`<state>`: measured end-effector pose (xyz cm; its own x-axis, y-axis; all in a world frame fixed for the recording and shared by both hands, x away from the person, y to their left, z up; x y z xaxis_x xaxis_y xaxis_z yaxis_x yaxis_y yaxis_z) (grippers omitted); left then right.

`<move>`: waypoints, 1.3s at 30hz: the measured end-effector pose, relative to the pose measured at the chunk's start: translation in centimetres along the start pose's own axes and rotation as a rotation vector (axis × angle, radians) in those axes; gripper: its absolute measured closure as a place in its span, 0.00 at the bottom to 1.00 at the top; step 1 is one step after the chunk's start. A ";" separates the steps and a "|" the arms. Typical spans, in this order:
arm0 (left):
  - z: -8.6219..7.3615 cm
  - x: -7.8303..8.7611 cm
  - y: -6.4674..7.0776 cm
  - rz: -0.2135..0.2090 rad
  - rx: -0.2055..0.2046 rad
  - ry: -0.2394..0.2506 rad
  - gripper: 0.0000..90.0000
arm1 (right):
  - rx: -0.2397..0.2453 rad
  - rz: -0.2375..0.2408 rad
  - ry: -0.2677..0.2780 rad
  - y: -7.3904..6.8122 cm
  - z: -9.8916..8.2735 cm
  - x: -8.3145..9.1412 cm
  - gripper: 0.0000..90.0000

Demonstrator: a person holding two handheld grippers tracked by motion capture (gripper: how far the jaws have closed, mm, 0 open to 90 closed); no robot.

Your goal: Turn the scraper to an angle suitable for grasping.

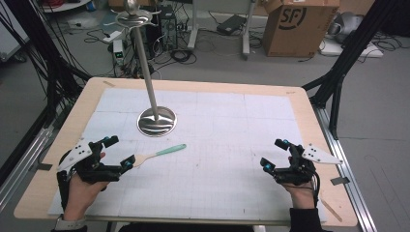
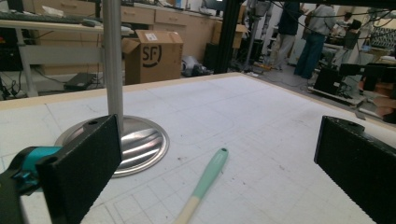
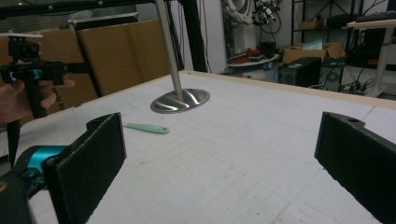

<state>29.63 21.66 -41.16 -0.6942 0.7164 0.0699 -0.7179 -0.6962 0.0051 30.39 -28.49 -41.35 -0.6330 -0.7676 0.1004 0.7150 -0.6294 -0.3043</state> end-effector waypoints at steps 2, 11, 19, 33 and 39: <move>0.0 -0.1 0.1 -0.005 0.003 0.000 0.02 | 0.001 -0.004 -0.006 0.0 -0.1 -0.1 0.01; -0.4 -1.0 0.2 0.017 -0.014 -0.039 0.02 | -0.004 -0.008 -0.018 0.1 -0.2 -0.2 0.01; -0.8 -3.3 0.4 0.042 -0.075 -0.094 0.20 | -0.004 -0.005 -0.022 0.2 -0.3 -0.2 0.01; -3.6 -5.7 -1.6 0.034 -0.073 -0.366 1.00 | -0.007 0.011 -0.049 0.0 -0.6 -0.4 0.01; -4.4 -6.9 -1.3 0.010 -0.105 -0.471 1.00 | -0.006 0.015 -0.047 0.0 -0.6 -0.4 0.01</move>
<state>35.11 17.86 -46.06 -0.6192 0.5939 0.5137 -0.7297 -0.6768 -0.0972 30.43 -28.12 -41.91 -0.6076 -0.7819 0.1397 0.7223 -0.6171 -0.3122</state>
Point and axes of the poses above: each handheld gripper's, and its own axes: x roughly backward along the jaws, z roughly out of its top, y roughly to its right, the point moved 5 cm from there along -x, roughly forward along the jaws, and after that the axes turned 8 degrees about -x, right-handed, at the moved point
